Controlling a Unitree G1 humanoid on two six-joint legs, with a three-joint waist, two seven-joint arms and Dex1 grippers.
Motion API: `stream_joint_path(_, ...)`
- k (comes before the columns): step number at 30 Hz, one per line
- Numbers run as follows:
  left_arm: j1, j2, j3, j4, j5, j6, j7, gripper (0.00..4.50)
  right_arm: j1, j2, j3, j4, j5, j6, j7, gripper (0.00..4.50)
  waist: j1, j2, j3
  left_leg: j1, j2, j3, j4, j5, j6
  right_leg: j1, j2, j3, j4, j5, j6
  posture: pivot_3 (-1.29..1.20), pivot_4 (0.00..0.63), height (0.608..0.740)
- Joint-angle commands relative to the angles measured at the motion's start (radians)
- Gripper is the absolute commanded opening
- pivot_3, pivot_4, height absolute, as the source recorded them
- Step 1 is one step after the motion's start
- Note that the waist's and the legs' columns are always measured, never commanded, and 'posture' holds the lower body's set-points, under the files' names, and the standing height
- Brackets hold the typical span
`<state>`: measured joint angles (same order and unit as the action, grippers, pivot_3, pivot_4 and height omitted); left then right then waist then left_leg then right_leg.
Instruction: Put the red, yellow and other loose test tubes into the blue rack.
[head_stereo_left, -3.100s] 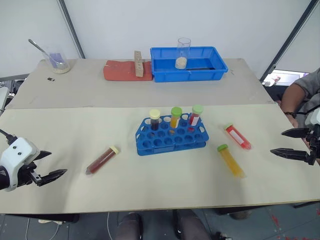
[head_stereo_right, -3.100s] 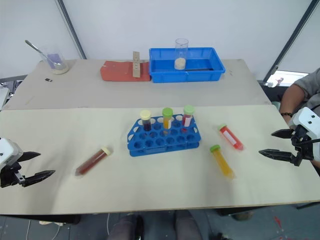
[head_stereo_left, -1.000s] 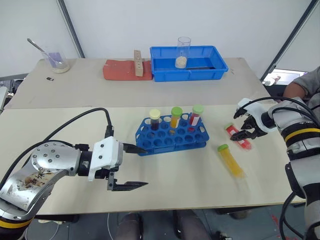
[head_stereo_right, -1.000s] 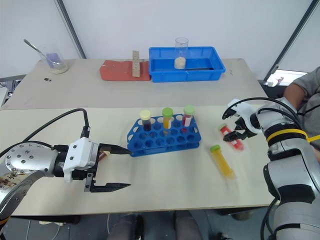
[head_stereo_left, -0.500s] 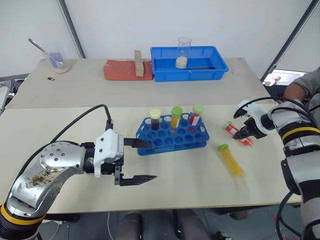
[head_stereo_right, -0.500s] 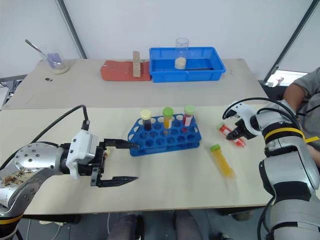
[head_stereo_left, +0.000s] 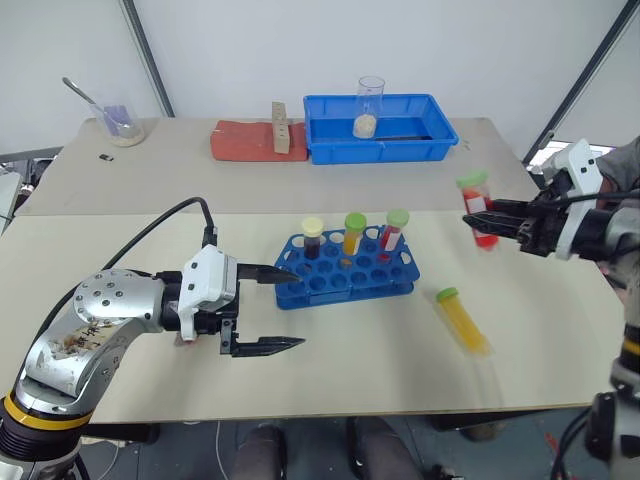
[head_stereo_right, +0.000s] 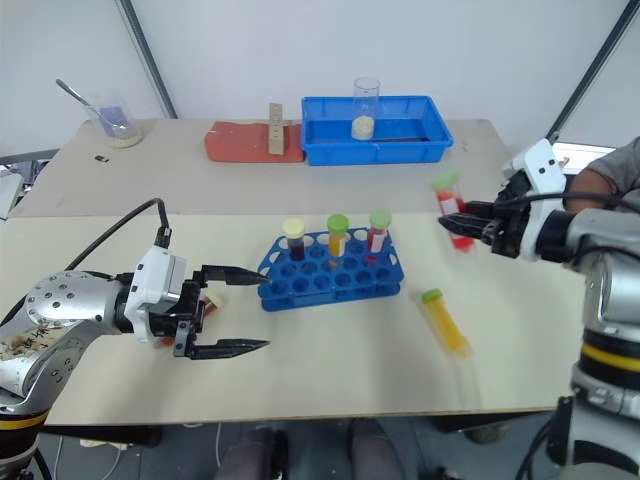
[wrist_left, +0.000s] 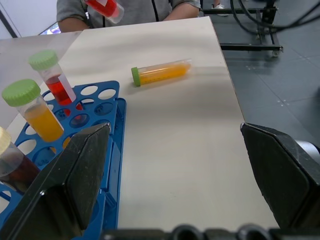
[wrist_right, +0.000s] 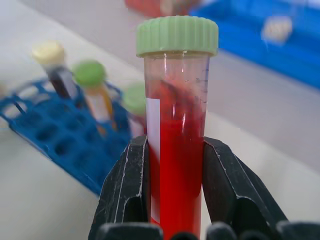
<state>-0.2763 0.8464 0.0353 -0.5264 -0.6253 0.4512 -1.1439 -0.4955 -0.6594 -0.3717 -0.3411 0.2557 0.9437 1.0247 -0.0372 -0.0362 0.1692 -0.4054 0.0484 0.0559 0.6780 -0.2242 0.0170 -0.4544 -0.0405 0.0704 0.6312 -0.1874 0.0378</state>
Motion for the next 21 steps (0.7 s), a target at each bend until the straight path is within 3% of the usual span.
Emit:
stream_joint_path(1,-0.051,-0.007,0.0,0.007,-0.018,-0.006,-0.009,4.5,0.112,0.115,0.006,-0.16,0.033,-0.133,-0.123,1.04,0.0,0.0,0.0,0.0,0.0,0.0,0.0,0.0,0.0,0.0,0.0,0.0,0.0,0.0,0.0,0.0,0.15,0.74)
stream_joint_path(7,-0.071,-0.021,0.006,0.018,-0.044,0.004,-0.02,4.5,0.204,0.269,0.109,-0.095,-0.025,-0.396,-0.285,1.04,-0.006,0.0,0.0,-0.001,0.0,0.001,0.0,0.0,0.0,-0.001,0.0,0.001,-0.001,0.0,0.0,0.0,0.15,0.74)
stream_joint_path(13,-0.067,-0.014,0.007,0.017,-0.036,0.002,-0.027,4.5,0.226,0.288,0.194,0.043,-0.064,-0.581,-0.336,1.04,-0.006,0.0,0.0,-0.001,0.0,0.0,-0.001,0.0,0.0,0.0,0.0,0.0,-0.001,0.0,-0.001,0.0,0.15,0.74)
stream_joint_path(21,-0.048,-0.022,-0.005,0.011,-0.023,-0.003,-0.015,4.5,0.247,0.317,0.274,0.12,-0.082,-0.695,-0.395,1.04,-0.006,0.0,0.0,0.0,0.0,0.0,-0.001,0.0,0.0,0.0,0.0,0.0,-0.001,0.0,-0.001,0.0,0.15,0.74)
